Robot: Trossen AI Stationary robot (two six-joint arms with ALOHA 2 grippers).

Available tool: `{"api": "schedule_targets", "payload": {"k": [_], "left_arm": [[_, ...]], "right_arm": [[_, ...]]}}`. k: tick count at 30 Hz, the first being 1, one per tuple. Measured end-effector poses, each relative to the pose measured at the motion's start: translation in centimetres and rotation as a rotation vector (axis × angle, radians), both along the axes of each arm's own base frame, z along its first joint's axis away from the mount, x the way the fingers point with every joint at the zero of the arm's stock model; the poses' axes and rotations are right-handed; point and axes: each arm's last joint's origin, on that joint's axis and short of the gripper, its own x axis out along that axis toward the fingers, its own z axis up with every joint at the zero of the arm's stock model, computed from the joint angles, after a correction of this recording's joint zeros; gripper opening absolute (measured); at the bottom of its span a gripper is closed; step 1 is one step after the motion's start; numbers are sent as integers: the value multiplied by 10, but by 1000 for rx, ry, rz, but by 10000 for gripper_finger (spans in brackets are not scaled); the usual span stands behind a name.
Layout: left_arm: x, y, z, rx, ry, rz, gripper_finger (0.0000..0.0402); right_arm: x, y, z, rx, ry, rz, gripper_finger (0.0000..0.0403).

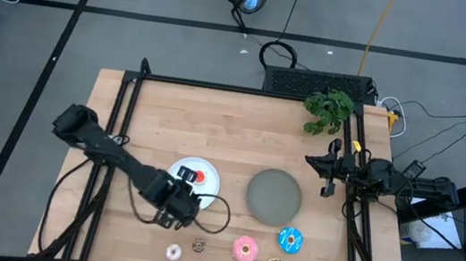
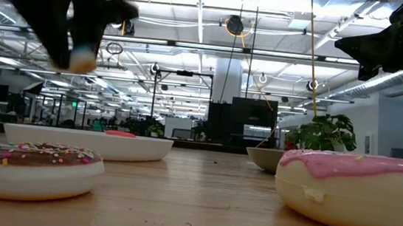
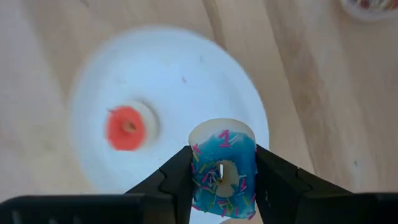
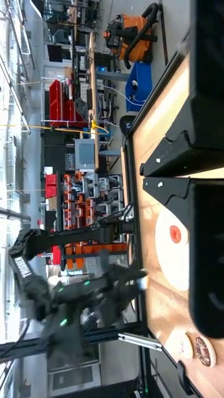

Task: Pick & Place donuts
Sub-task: Put the small blue donut on the white plate

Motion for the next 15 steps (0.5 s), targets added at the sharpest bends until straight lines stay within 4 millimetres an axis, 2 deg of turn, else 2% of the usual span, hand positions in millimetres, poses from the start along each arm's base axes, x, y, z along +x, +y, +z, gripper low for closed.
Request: {"api": "schedule_targets", "payload": {"k": [5,15], "left_arm": [[-6,15,-37,-14,82,27,143],[-5,41,-51,-7,96,135,143]], "right_arm": [[0,0,0,0,0,0,0],[0,0,0,0,0,0,0]]}}
